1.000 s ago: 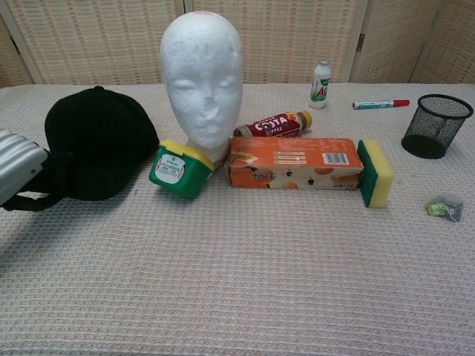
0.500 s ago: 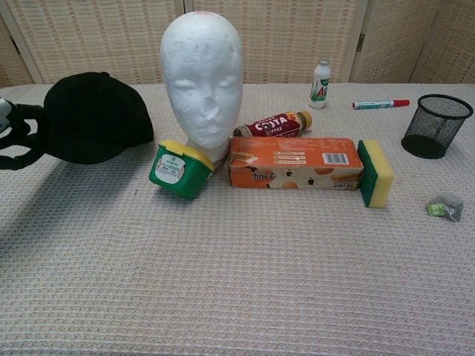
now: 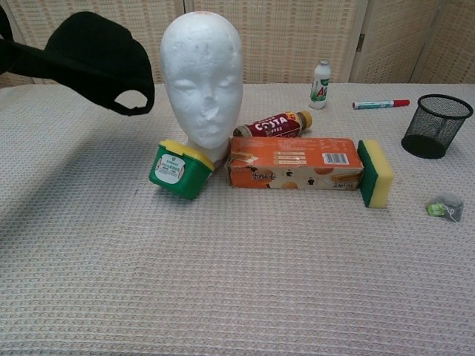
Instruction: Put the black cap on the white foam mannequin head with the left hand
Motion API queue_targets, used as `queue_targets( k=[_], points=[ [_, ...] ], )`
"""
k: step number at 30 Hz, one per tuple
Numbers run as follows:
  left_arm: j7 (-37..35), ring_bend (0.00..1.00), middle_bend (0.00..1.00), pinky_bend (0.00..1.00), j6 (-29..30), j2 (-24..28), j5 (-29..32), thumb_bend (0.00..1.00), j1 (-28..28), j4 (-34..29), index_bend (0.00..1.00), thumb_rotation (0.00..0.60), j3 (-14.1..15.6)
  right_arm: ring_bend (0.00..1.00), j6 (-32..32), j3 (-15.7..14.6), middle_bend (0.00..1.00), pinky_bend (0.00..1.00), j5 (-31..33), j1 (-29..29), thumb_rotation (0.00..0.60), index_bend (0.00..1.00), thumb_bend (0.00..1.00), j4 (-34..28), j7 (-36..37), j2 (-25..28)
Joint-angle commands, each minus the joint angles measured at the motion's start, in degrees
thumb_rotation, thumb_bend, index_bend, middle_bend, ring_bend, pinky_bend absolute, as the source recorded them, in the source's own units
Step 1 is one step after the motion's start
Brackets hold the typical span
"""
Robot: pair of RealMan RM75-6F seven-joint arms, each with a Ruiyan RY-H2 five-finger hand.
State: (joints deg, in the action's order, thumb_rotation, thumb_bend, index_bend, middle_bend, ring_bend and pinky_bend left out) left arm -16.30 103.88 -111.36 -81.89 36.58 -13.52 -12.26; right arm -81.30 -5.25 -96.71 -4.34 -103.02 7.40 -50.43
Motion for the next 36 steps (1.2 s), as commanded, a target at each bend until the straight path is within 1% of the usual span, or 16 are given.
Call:
queue_targets(
  k=[1, 4, 8, 16, 19, 22, 26, 30, 36],
  points=[
    [1.5, 1.00, 1.00, 1.00, 0.3, 1.7, 2.0, 0.51, 3.5, -2.4, 0.73, 0.600, -2.8, 0.00, -0.4, -0.1, 0.00, 0.00, -0.3, 0.2, 0.600, 0.00, 0.05, -0.1, 0.7, 0.5],
    [3.9, 1.00, 1.00, 1.00, 1.0, 3.3, 2.2, 0.51, 6.6, -4.2, 0.73, 0.600, -4.0, 0.00, -0.9, 0.0, 0.00, 0.00, -0.3, 0.4, 0.600, 0.00, 0.05, -0.2, 1.4, 1.1],
    [7.3, 1.00, 1.00, 1.00, 1.6, 5.6, 1.4, 0.51, 10.1, -8.2, 0.73, 0.600, -4.6, 0.00, -1.9, 0.5, 0.00, 0.00, 0.4, 0.7, 0.600, 0.00, 0.05, 0.0, 2.4, 1.6],
    [16.0, 1.00, 1.00, 1.00, 3.5, 8.1, -2.0, 0.52, 14.1, -19.9, 0.73, 0.600, -3.9, 0.00, -2.2, 0.8, 0.00, 0.00, 0.9, 0.9, 0.600, 0.00, 0.05, 0.0, 3.4, 2.3],
    [20.0, 1.00, 1.00, 1.00, 4.3, 9.0, -4.1, 0.52, 14.8, -24.5, 0.73, 0.600, -3.0, 0.00, -3.0, 1.0, 0.00, 0.00, 0.8, 1.1, 0.600, 0.00, 0.05, 0.1, 4.5, 2.8],
    [23.4, 1.00, 1.00, 1.00, 4.9, 9.3, -5.9, 0.52, 14.2, -29.2, 0.73, 0.600, -1.6, 0.00, -3.7, 1.1, 0.00, 0.00, 0.5, 1.3, 0.600, 0.00, 0.05, 0.3, 5.7, 3.3],
    [27.6, 1.00, 1.00, 1.00, 6.0, 8.6, -9.0, 0.53, 12.7, -34.6, 0.73, 0.600, 1.1, 0.00, -4.4, 0.8, 0.00, 0.00, -0.6, 1.6, 0.600, 0.00, 0.05, 0.3, 7.0, 3.9],
    [30.5, 1.00, 1.00, 1.00, 4.7, 7.5, -10.7, 0.53, 11.1, -36.8, 0.73, 0.600, 3.4, 0.00, -6.0, 0.4, 0.00, 0.00, -2.3, 2.1, 0.600, 0.00, 0.05, 0.3, 7.9, 4.5],
    [30.9, 1.00, 1.00, 1.00, 4.2, 5.6, -12.5, 0.54, 7.6, -37.1, 0.73, 0.600, 6.4, 0.00, -8.1, 0.1, 0.00, 0.00, -3.8, 3.0, 0.600, 0.00, 0.05, 0.5, 9.5, 5.2]
  ],
)
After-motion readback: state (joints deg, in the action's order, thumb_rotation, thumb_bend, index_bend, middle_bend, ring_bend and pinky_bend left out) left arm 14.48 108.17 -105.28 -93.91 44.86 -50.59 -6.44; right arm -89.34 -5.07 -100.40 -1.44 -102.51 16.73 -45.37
